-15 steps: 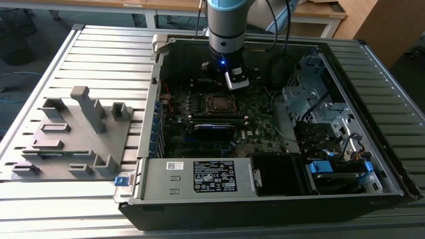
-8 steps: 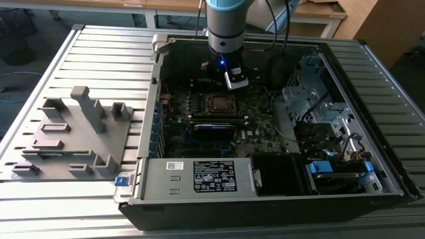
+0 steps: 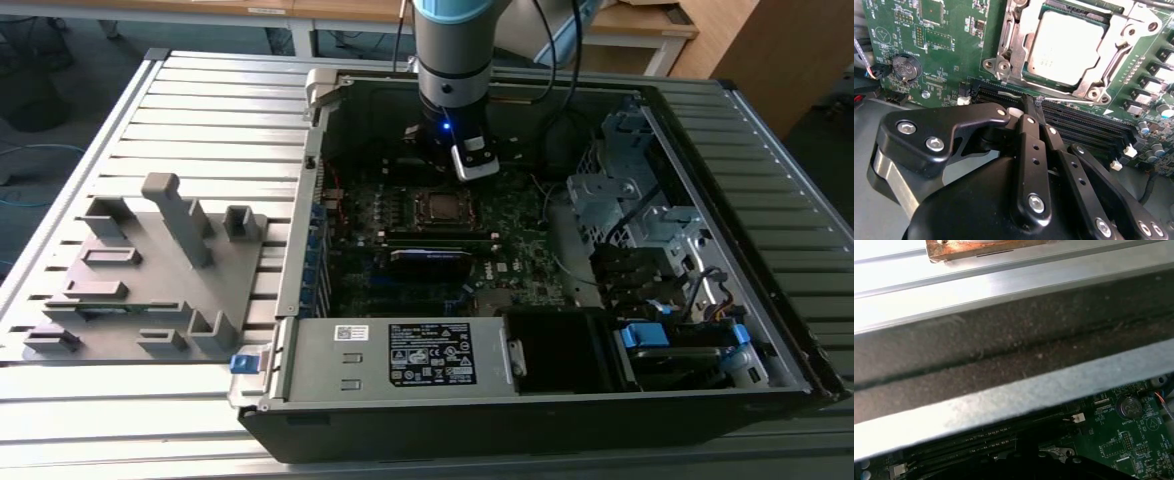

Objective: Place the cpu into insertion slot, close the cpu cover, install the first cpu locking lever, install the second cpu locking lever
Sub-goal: 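Install the first cpu locking lever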

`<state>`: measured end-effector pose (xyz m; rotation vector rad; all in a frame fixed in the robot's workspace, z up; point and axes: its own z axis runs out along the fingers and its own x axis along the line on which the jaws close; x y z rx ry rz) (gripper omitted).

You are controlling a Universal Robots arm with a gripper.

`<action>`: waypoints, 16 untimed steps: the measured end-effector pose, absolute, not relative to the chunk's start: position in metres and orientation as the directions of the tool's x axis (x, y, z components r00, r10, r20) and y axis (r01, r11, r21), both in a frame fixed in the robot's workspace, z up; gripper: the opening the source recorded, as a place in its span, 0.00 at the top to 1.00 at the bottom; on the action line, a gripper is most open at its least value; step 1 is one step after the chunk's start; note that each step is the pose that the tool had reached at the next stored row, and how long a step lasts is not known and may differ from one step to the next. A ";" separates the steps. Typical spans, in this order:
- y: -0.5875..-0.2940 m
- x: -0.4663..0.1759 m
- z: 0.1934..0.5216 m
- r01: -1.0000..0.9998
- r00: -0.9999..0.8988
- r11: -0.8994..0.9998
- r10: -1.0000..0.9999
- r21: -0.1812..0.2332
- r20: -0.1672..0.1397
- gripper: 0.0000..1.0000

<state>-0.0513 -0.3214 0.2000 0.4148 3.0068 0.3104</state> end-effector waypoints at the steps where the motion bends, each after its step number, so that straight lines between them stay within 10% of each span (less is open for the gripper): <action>1: -0.321 -0.051 0.200 0.258 -0.959 0.942 0.277 0.212 -0.062 0.90; 16: -0.321 -0.051 0.197 0.258 -0.959 0.949 0.274 0.180 -0.071 0.90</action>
